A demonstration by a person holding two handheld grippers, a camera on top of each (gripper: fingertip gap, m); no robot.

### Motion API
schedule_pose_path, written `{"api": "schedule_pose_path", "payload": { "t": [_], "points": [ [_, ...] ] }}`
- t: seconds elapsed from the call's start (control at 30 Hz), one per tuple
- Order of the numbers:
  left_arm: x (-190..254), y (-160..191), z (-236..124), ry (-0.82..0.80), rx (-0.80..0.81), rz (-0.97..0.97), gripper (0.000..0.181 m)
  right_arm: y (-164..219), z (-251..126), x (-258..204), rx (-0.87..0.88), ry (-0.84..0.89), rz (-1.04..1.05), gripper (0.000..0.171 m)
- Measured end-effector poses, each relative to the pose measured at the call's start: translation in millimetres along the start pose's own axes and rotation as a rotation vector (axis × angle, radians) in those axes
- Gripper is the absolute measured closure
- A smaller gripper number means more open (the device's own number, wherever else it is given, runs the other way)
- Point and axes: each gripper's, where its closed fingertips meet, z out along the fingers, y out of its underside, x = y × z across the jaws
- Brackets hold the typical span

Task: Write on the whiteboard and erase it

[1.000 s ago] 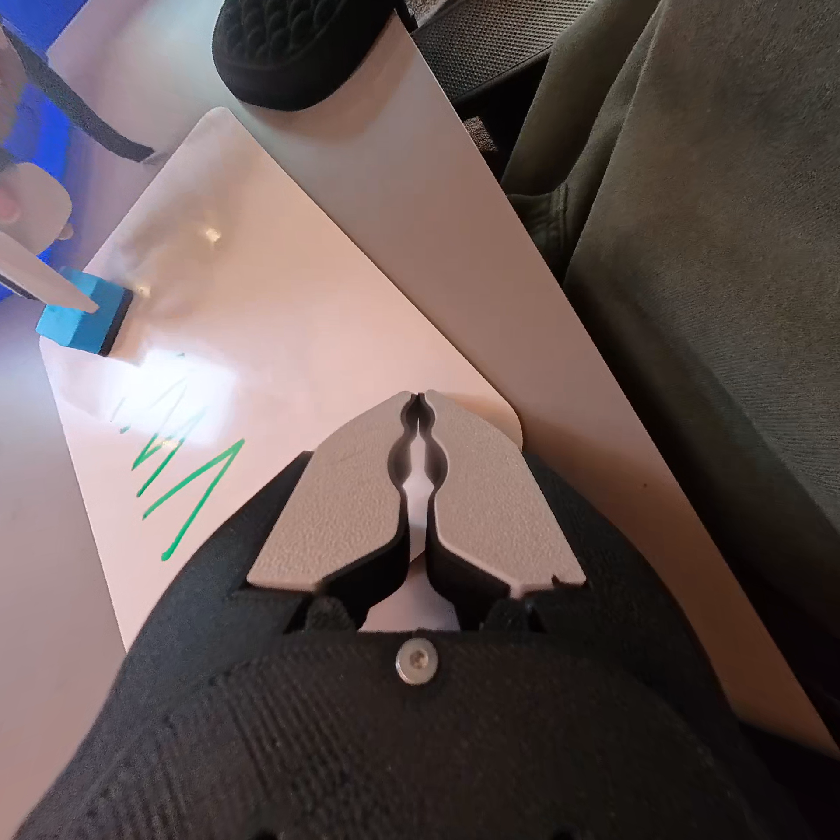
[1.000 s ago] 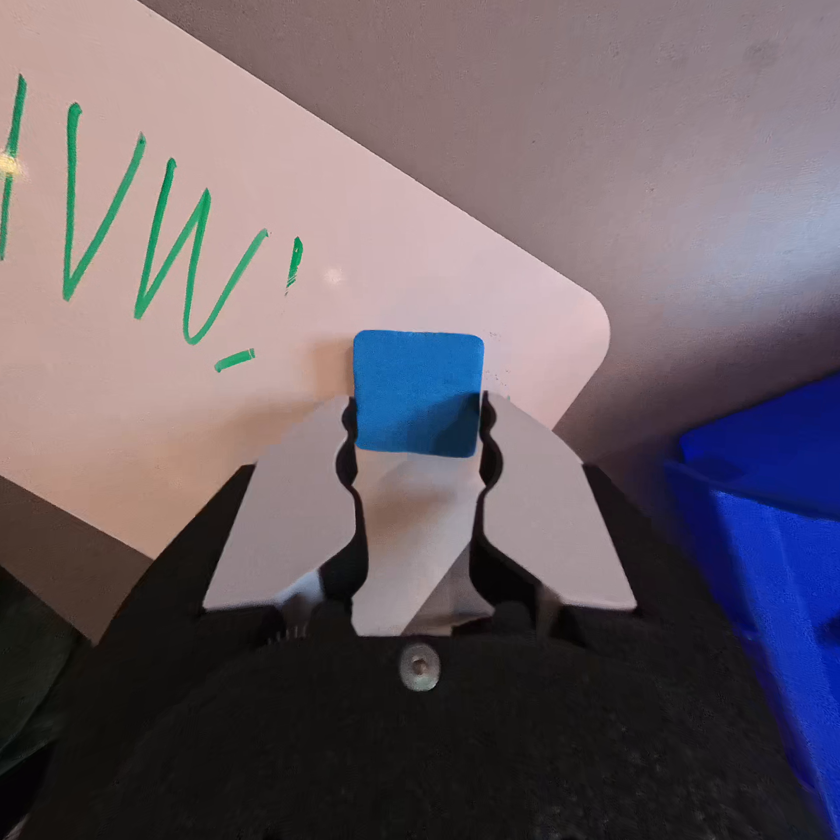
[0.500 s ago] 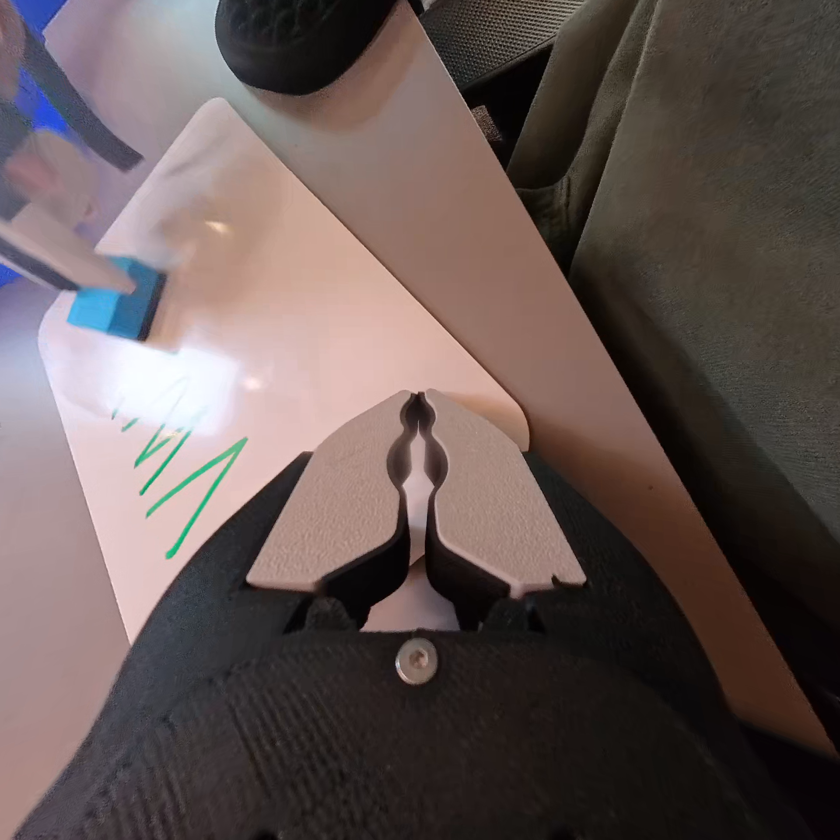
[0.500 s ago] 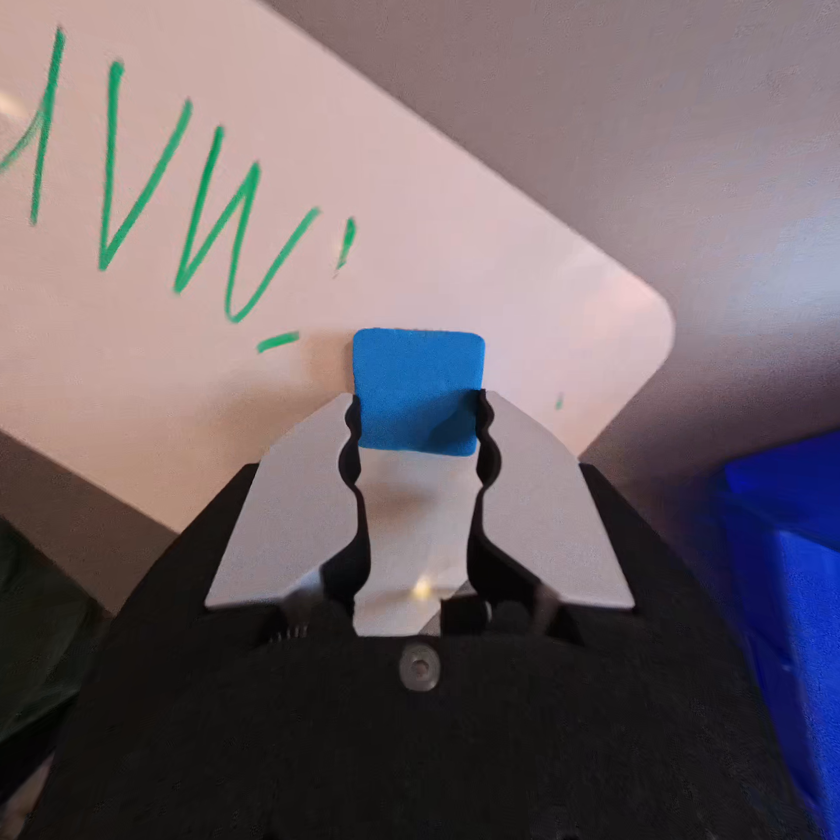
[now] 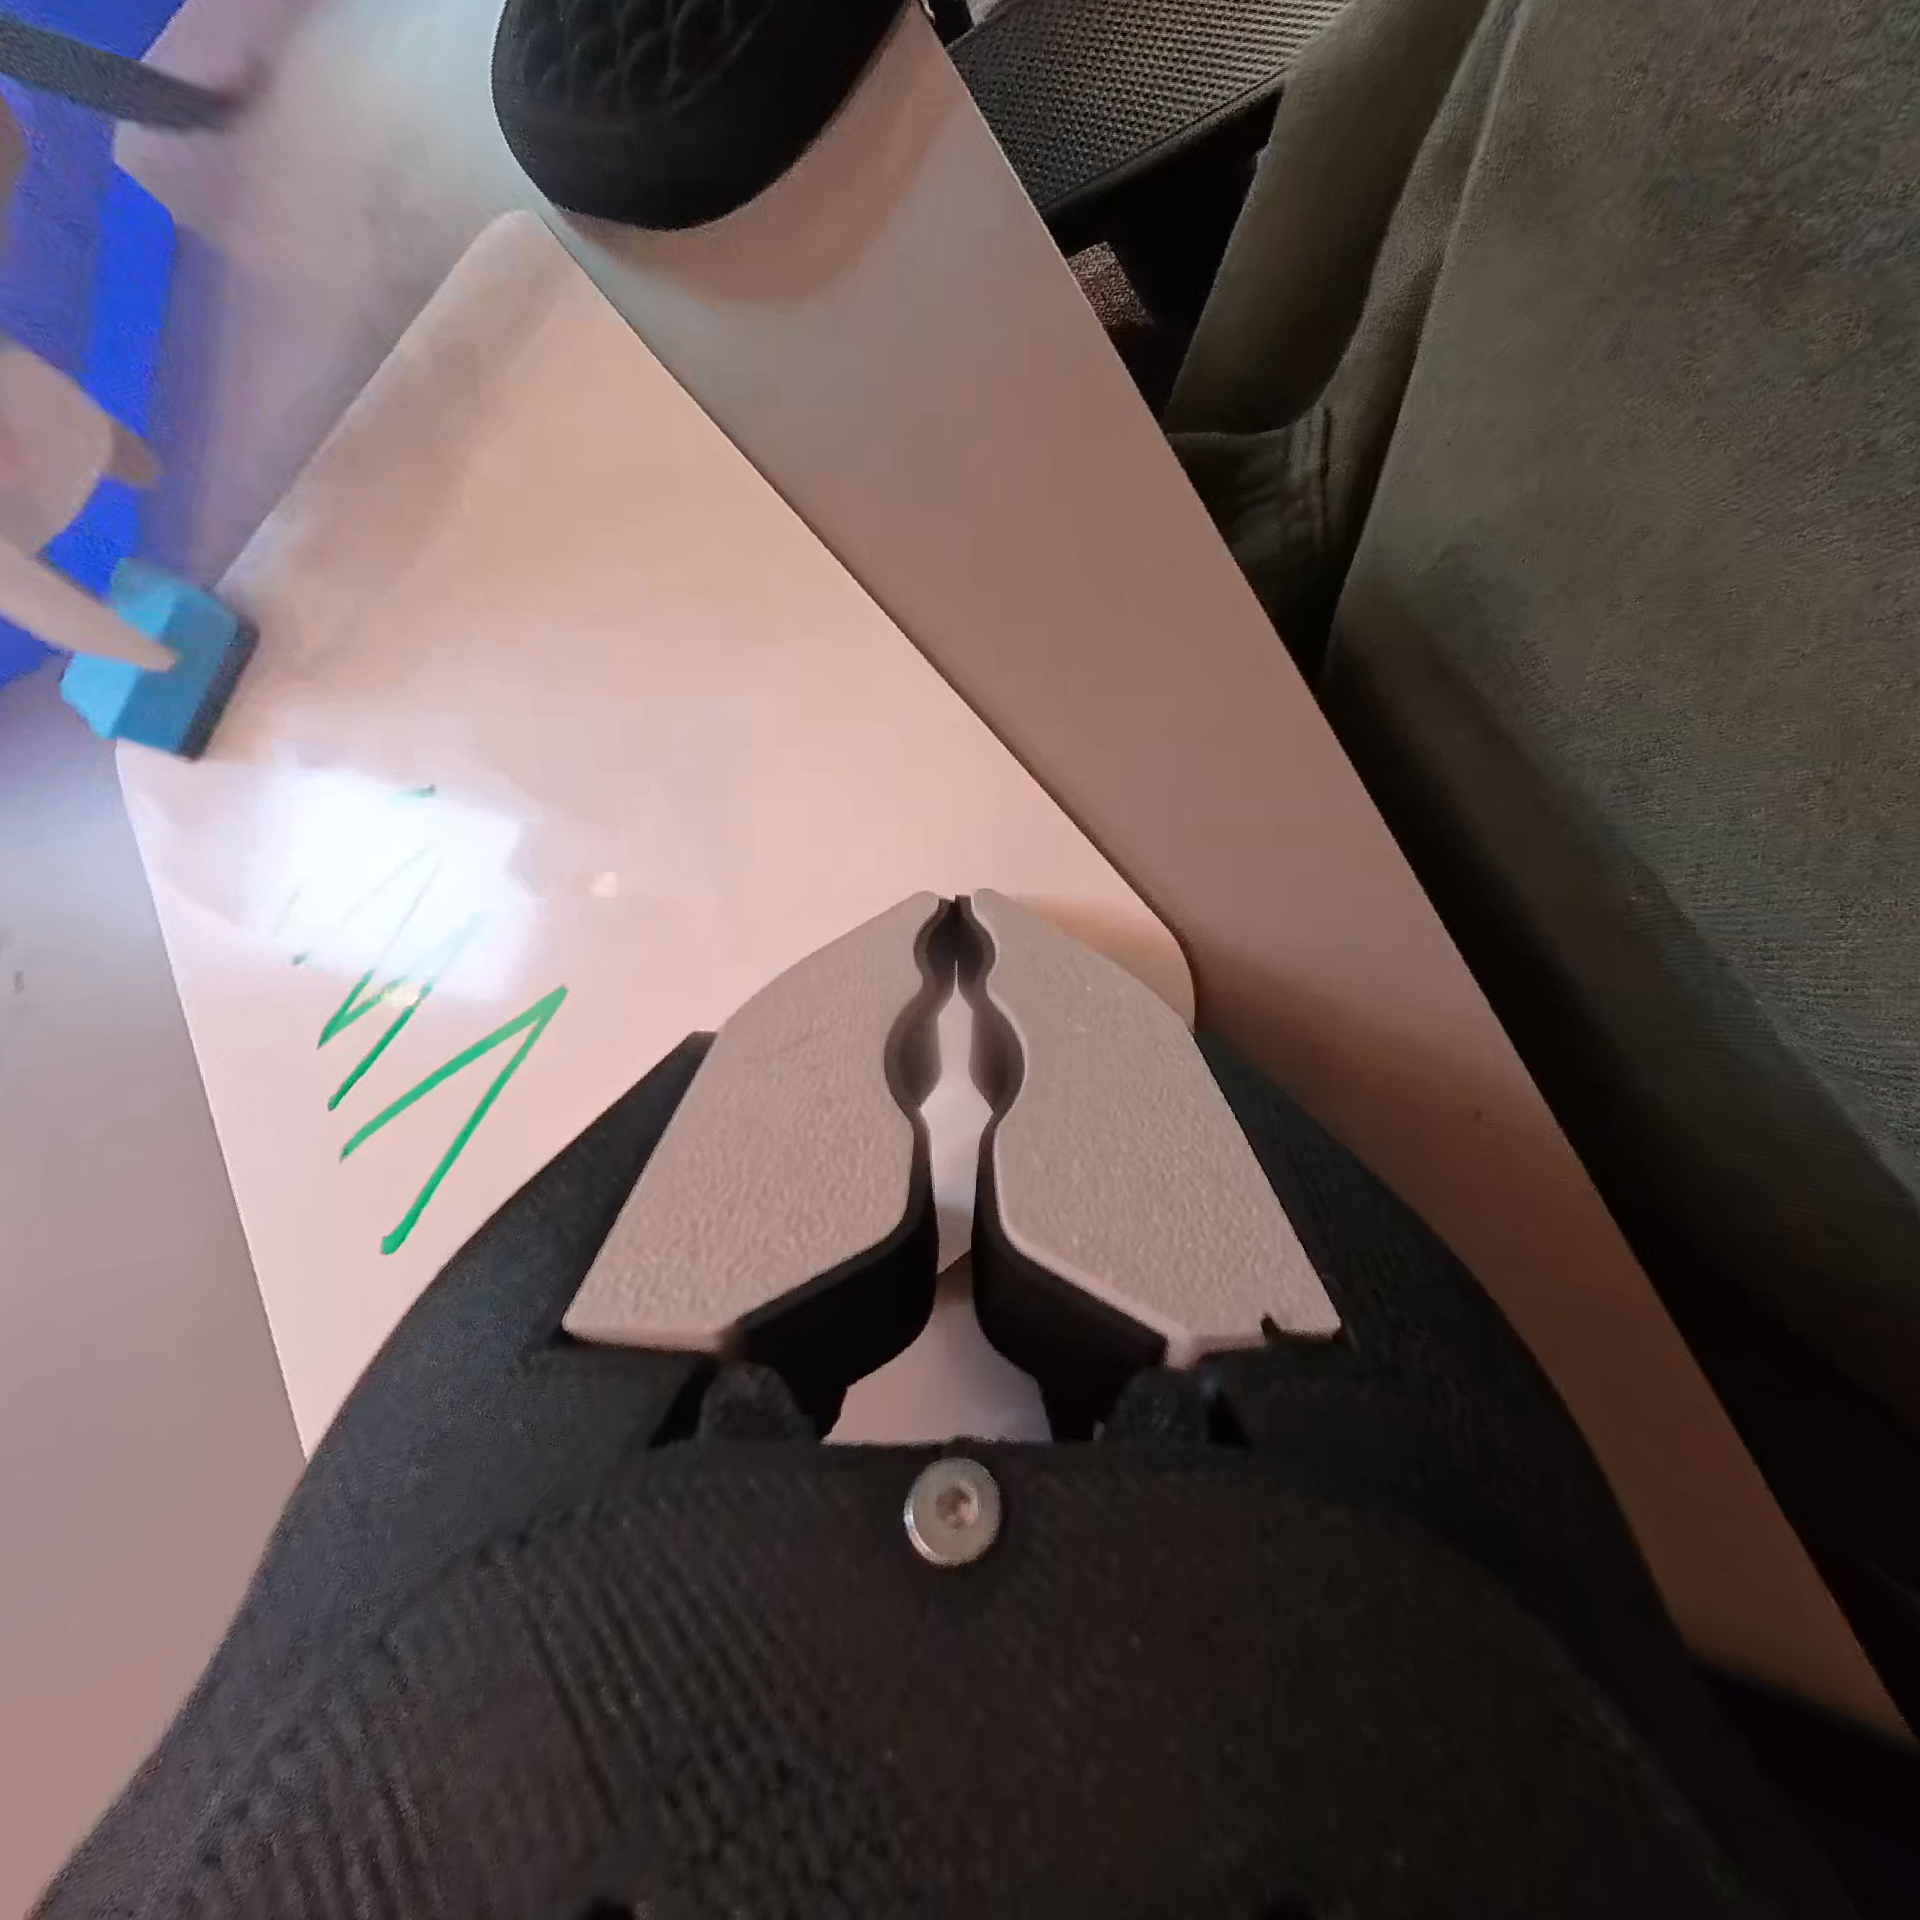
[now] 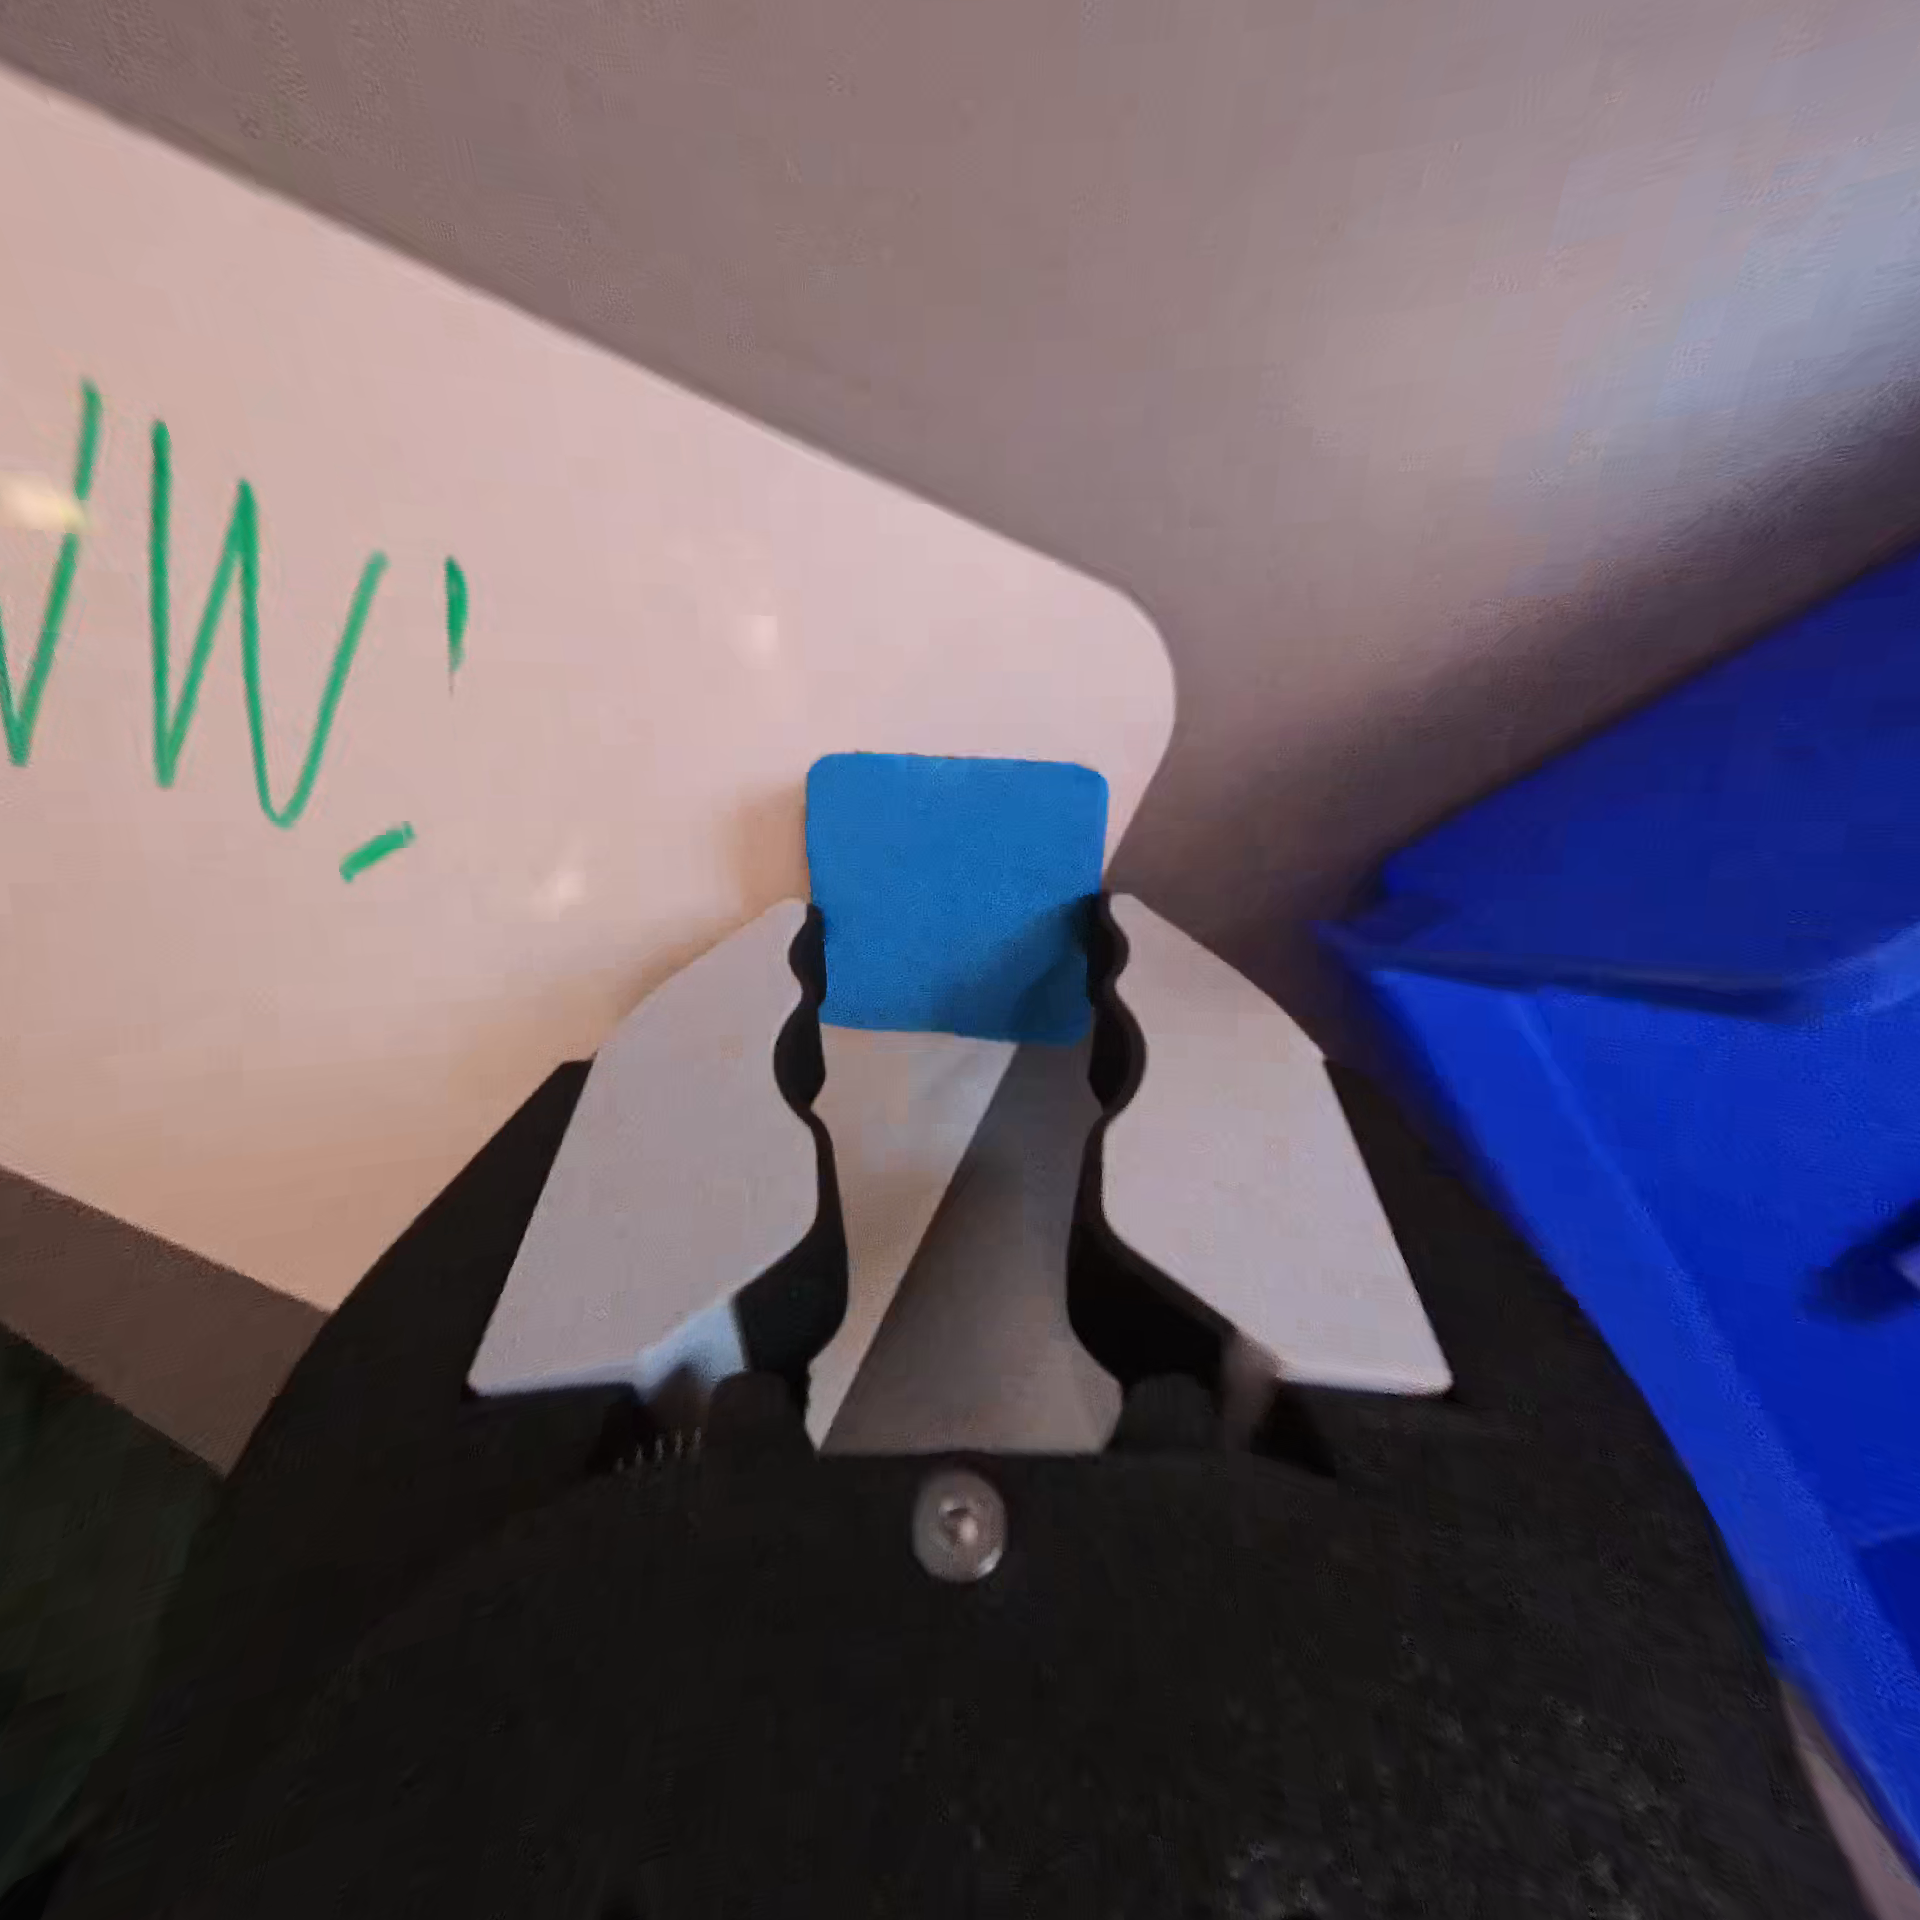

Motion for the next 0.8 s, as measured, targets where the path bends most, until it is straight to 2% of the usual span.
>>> {"api": "schedule_pose_path", "payload": {
  "t": [0.03, 0.1, 0.17, 0.2, 0.27, 0.33, 0.37, 0.4, 0.47, 0.53, 0.57, 0.63, 0.73, 0.8],
  "points": [
    [0.0, -0.1, -0.1, 0.001, 0.001, -0.002, 0.181, -9.6, 3.6, -3.9, 0.023, -0.002, -0.012, 0.122],
    [-1.1, 0.4, 0.1, 0.000, 0.002, -0.004, 0.181, -12.1, 11.4, -50.2, 0.016, -0.055, -0.152, 0.122],
    [-4.3, 2.3, 0.3, -0.010, -0.004, -0.010, 0.181, 12.4, 9.7, -105.4, -0.052, -0.141, -0.294, 0.122],
    [-4.4, 2.4, 0.3, -0.010, -0.004, -0.014, 0.181, 27.2, 6.7, -114.3, -0.085, -0.135, -0.348, 0.122],
    [-3.2, 1.7, 0.1, -0.014, -0.008, -0.006, 0.181, 36.7, -1.5, -80.3, -0.101, -0.065, -0.264, 0.122],
    [-2.1, 0.9, 0.4, -0.020, -0.013, 0.005, 0.181, 19.5, -3.2, -25.6, -0.054, -0.005, -0.088, 0.122],
    [-2.1, 0.8, 0.4, -0.021, -0.012, 0.003, 0.181, 5.3, 0.5, -15.3, -0.024, 0.003, -0.056, 0.122],
    [-1.9, 0.9, 0.2, -0.018, -0.007, -0.004, 0.181, -10.0, 6.8, -23.6, 0.001, -0.002, -0.084, 0.122],
    [-2.6, 1.6, 0.0, -0.014, -0.005, -0.008, 0.181, -30.1, 21.5, -82.2, 0.020, -0.067, -0.258, 0.122],
    [-3.4, 1.8, 0.1, -0.014, -0.005, -0.008, 0.181, -12.1, 23.7, -137.1, -0.059, -0.112, -0.431, 0.122],
    [-3.6, 2.1, 0.0, -0.017, -0.008, -0.006, 0.181, 2.1, 20.6, -148.3, -0.097, -0.120, -0.479, 0.122],
    [-3.1, 2.0, -0.3, -0.023, -0.013, 0.006, 0.181, 14.6, 14.1, -131.7, -0.126, -0.117, -0.440, 0.122],
    [-2.2, 1.9, -0.7, -0.023, -0.010, 0.008, 0.181, -16.9, 15.1, -78.5, -0.072, -0.042, -0.277, 0.122],
    [-2.2, 2.0, -0.9, -0.023, -0.011, 0.008, 0.181, -35.1, 25.7, -101.8, -0.015, -0.064, -0.336, 0.122]
  ]
}}
